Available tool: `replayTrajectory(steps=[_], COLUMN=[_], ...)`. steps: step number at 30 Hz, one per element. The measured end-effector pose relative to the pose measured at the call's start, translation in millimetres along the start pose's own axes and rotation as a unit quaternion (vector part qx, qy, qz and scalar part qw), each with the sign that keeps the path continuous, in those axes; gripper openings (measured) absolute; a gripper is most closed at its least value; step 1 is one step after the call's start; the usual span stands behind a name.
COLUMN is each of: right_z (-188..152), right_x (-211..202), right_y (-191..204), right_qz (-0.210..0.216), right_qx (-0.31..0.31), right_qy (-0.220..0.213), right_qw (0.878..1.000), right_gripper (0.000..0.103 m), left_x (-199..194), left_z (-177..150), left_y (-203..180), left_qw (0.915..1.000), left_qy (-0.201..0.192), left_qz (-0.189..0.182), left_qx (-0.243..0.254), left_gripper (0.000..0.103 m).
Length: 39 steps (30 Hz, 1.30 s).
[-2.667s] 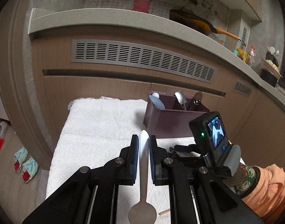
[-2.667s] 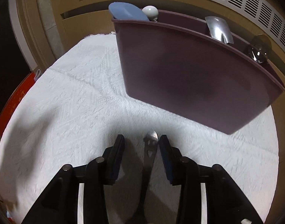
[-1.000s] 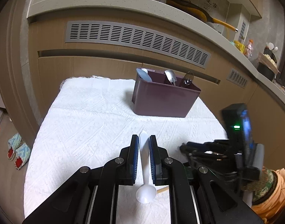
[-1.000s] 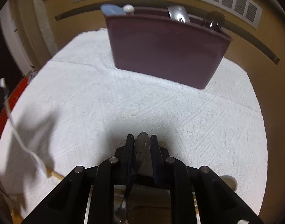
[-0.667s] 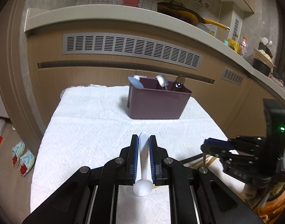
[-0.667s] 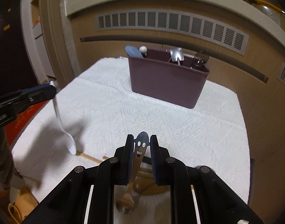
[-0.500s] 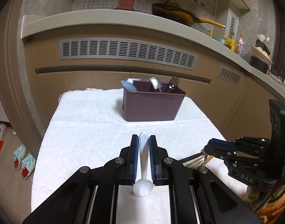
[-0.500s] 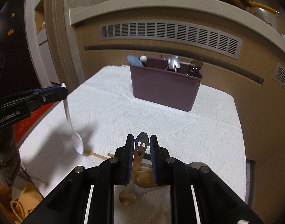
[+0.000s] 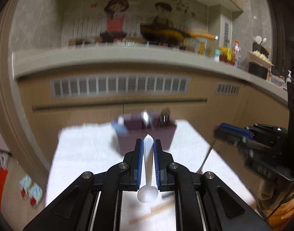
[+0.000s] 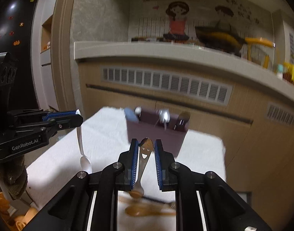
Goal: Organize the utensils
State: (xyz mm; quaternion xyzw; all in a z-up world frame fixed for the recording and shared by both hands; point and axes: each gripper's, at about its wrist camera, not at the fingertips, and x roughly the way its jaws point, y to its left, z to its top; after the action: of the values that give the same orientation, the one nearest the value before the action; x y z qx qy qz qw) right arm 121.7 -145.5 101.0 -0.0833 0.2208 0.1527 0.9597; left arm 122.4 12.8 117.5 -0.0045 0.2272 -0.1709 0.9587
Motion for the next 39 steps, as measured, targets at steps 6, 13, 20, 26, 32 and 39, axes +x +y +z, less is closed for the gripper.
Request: replayTrajectory(steps=[6,13,20,26,32,39], right_z=[93,80,-10,-60,-75,-77], right_x=[-2,42,129,205,254,266], right_y=[-26,-50,-53,-27,-17,-2], right_qz=[-0.039,-0.012,0.021,0.015,-0.049,-0.056], right_qx=[-0.008,0.004,0.05,0.093,0.117,0.071], right_qy=[-0.067,-0.004,0.129,0.219,0.267,0.279], right_qw=[0.997,1.0,0.99,0.971,0.955,0.956], right_gripper=[0.0,0.0,0.008,0.025,0.025,0.016], left_x=[22,65,92,88,86,87], left_z=[84,80,1,-37,-53,-59], left_y=[7,30,42,52,76,87], left_qw=[0.9987,0.9994,0.999,0.9983,0.997,0.9958], left_qy=[-0.05,-0.025,0.031,0.045,0.052,0.053], left_qz=[0.008,-0.004,0.014,0.016,0.011,0.003], left_qx=[0.007,-0.021,-0.029,-0.034,-0.056,-0.075], left_gripper=[0.012,0.012,0.012,0.012,0.012,0.012])
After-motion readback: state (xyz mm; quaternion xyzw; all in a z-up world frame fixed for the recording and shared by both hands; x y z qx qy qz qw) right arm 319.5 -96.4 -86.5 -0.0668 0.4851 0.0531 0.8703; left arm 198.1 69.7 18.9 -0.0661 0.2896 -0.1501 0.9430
